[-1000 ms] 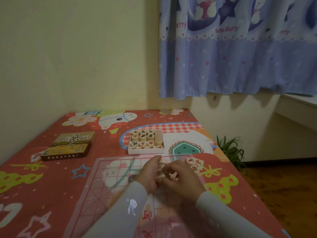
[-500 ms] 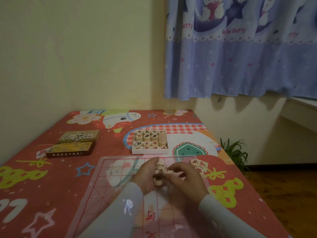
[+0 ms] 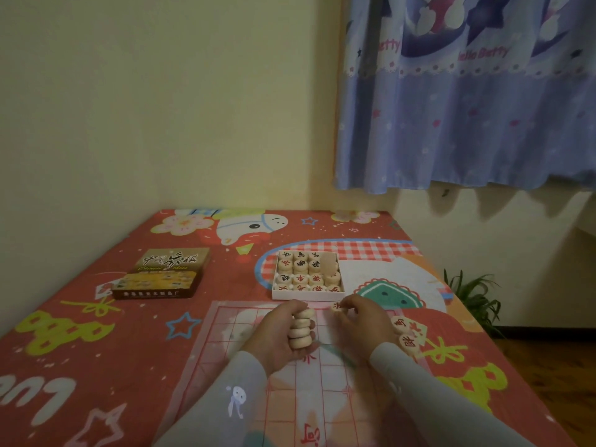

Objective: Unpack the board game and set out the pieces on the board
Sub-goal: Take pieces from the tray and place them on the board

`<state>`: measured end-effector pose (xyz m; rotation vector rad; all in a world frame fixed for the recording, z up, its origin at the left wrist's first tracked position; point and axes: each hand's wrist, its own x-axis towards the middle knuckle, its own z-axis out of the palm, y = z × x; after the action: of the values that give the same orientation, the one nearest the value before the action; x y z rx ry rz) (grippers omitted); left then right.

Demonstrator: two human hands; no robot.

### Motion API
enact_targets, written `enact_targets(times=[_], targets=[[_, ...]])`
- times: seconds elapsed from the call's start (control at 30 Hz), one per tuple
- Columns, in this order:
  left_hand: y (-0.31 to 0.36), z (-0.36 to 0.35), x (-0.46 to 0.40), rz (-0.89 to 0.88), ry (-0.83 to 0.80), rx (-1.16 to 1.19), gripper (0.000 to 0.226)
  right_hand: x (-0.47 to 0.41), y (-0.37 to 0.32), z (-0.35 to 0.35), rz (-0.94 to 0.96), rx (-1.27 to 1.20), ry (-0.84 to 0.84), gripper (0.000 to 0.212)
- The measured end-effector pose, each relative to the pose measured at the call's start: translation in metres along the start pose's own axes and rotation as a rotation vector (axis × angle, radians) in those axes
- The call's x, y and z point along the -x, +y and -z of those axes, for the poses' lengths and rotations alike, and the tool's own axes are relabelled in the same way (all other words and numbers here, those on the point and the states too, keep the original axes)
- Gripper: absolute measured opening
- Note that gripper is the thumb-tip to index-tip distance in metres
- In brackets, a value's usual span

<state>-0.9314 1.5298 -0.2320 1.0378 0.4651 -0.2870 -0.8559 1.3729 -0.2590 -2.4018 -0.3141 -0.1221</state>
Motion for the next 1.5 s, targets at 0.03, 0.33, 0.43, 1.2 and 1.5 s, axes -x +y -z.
enact_targets(times=[0.03, 0.33, 0.43, 1.2, 1.5], targets=[[0.001, 0.002, 0.0, -0.001, -0.018, -0.008, 0.038, -0.004, -0.002, -0.002, -0.002, 0.007, 0.002, 0.016], [0.003, 0.009, -0.001, -0.038, -0.084, -0.134, 0.032, -0.015, 0.003, -0.013, 0.036, 0.116, -0.022, 0.022], [0.0, 0.012, -0.001, -0.029, -0.09, -0.122, 0.037, -0.005, -0.004, -0.005, 0.072, 0.01, -0.005, 0.019], [-0.011, 0.02, 0.041, -0.201, -0.151, -0.155, 0.047, 0.041, -0.042, 0.002, 0.255, -0.368, -0.327, 0.017], [0.001, 0.083, 0.058, -0.248, 0.074, -0.32, 0.037, 0.035, -0.086, -0.039, 0.227, -0.432, -0.355, 0.031]])
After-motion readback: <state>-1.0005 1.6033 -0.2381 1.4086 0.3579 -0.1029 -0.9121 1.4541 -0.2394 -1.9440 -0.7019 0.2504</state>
